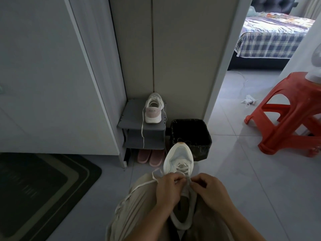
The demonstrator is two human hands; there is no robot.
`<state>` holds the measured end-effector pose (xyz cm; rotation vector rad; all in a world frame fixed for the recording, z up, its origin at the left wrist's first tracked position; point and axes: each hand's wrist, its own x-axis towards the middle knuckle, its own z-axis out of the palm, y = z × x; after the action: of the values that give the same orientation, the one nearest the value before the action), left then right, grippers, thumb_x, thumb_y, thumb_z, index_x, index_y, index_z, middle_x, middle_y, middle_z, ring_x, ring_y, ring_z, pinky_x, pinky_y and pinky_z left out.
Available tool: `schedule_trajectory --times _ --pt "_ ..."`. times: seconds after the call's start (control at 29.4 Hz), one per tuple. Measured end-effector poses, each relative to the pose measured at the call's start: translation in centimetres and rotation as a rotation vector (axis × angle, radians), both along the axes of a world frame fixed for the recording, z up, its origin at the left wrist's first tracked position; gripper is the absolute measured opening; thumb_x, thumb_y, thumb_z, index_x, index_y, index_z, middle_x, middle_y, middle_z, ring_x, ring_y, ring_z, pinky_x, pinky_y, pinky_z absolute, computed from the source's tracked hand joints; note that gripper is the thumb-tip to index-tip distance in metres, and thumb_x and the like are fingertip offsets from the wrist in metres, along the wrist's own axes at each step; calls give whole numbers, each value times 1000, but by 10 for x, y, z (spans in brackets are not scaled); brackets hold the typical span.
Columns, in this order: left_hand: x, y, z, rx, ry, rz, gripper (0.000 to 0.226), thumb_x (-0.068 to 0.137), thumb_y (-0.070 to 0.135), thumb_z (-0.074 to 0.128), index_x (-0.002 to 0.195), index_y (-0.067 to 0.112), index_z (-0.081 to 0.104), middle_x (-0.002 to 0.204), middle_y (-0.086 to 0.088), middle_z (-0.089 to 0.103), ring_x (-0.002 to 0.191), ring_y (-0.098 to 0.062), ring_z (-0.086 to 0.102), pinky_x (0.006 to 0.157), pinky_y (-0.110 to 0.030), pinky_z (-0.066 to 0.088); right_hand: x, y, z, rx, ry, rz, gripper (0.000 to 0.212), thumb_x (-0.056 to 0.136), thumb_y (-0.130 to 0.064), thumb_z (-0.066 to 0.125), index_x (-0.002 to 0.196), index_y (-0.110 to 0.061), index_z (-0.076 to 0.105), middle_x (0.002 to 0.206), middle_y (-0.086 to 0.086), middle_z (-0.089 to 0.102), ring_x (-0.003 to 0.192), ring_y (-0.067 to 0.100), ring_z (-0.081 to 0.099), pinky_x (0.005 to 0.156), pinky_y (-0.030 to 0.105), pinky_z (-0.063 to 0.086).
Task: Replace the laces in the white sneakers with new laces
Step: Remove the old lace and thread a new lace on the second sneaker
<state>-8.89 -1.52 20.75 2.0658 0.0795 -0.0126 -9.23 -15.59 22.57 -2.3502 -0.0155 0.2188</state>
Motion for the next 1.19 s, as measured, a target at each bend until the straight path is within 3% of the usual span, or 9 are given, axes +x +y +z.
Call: schedule_trajectory --times 0.2,0.37,0.54,0.65,0.75,0.85,0.95,1.05,1.19 --pt "4 -1 0 9 22 -69 16 87 20 61 96 16 73 96 4 72 89 -7 64 83 -25 50 13 -7 8 -7 92 62 11 90 -24 55 86 -20 64 85 -5 65 79 10 59 76 24 49" --pt "-2 9 9 16 -108 -130 19 88 25 58 102 18 68 97 14 58 92 4 54 82 -9 42 21 -17 15 -102 49 94 12 88 -17 57 78 -23 59 79 -6 60 74 8 54 66 16 40" --pt "8 78 10 137 -357 258 21 87 15 53 107 13 62 101 11 52 99 -7 50 83 -13 35 19 -122 27 233 106 -443 13 87 -1 56 76 -3 62 70 13 59 58 19 44 54 26 35" --pt "11 100 -1 158 -155 243 23 88 3 55 109 11 60 102 7 51 104 -16 53 86 -21 37 10 -201 10 113 182 -800 17 89 -7 55 95 8 61 72 14 56 58 20 42 53 24 37" --pt "6 90 -5 167 -50 64 29 84 27 52 105 11 65 97 9 53 102 -15 53 92 -27 41 1 -236 -25 -137 297 -913 30 90 -10 55 99 18 59 71 15 55 64 30 48 71 46 46" --pt "6 69 -3 361 -36 -170 42 81 52 47 101 22 68 91 18 53 98 -7 51 91 -26 39 7 -189 -24 -385 253 -766 26 84 -13 64 101 7 62 99 27 61 91 41 57 87 48 44" --pt "10 52 0 596 -36 -263 29 90 48 48 103 29 66 100 13 59 100 -6 48 95 -30 31 14 -104 -8 -395 -183 -324 29 81 -13 66 109 -5 64 109 20 61 93 37 60 85 41 45" --pt "16 44 2 529 9 -221 25 92 41 48 101 26 66 101 11 64 99 -7 54 98 -32 31 20 -27 4 -375 -299 271 23 86 -29 50 99 -22 68 105 -2 66 96 18 61 91 34 44" --pt "21 49 2 375 63 -171 19 89 35 56 92 21 68 95 6 68 92 -9 60 92 -33 41 23 0 10 -387 -201 325 22 94 -31 42 105 -26 60 104 -10 59 94 7 52 85 19 39"
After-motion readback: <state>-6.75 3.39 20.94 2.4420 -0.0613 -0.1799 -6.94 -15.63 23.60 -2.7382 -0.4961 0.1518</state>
